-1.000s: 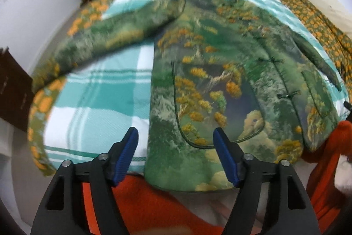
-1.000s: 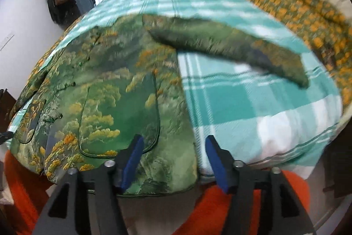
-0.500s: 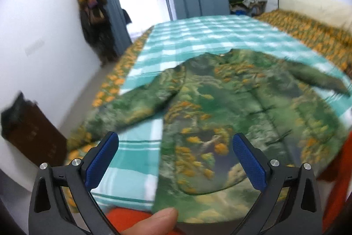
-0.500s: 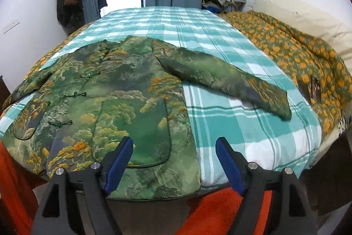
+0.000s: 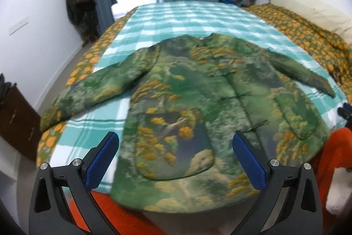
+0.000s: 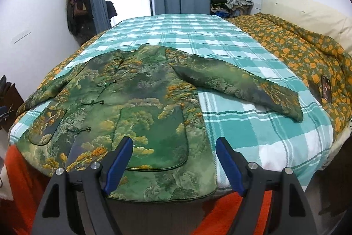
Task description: Fold large clothes
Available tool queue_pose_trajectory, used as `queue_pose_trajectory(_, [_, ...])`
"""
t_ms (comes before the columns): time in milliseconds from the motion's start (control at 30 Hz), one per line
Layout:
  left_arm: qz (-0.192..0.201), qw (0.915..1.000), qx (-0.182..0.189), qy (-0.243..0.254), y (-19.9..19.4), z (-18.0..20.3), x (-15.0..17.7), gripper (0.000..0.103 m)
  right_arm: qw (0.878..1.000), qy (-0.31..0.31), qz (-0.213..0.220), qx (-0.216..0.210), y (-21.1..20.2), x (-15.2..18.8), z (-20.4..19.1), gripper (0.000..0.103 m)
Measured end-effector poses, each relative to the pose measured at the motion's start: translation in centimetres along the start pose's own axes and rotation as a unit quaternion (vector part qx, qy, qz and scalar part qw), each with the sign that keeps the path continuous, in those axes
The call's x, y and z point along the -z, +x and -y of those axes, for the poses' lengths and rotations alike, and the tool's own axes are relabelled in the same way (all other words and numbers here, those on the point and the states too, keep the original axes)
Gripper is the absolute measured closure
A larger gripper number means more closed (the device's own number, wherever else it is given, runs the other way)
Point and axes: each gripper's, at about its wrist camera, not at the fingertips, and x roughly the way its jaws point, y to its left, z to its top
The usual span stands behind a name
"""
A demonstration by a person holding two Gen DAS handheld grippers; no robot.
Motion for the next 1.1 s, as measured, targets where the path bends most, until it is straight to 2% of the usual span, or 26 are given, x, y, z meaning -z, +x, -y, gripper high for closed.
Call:
queue_pose_trajectory(100, [0.002,0.9991,0.041,-0.008,0.0,0.7,-0.1,0.000,1.000,-0.007,0.002,-0.002,-0.1,0.0,-0.3,0.024])
queue_pose_trajectory(200, [0.001,0.9986,0.052,-0.011,0.6,1.6,0.3,0.001,1.000,-0.012,0.006,0.005,-0.2,-0.1,-0.4,0.024])
queue_pose_trajectory(367, [-0.038,0.9958,0.081,-0.015,1.8,3.0,1.0,0.001,1.000,-0.002,0.000,0.010,0.0,-0.1,0.3,0.024])
queue_pose_trajectory(467, [-0.037,0.9959,0.082,-0.013,1.5,3.4,0.8,0.001,1.000,0.000,-0.002,0.012,0.2,0.0,0.4,0.024])
queue_pose_trajectory(767, [0.002,0.9985,0.055,0.005,-0.1,3.4,-0.4,0.001,1.000,-0.001,0.001,-0.003,0.3,-0.2,0.1,0.024])
queue_pose_trajectory(900, [0.004,0.9981,0.062,-0.002,-0.1,3.4,-0.6,0.001,1.000,0.000,-0.001,-0.006,0.4,-0.2,0.1,0.024])
queue_pose_trajectory(1100, [-0.005,0.9991,0.041,0.005,0.6,3.9,-0.5,0.001,1.000,0.005,-0.005,-0.007,0.7,-0.2,0.3,0.024])
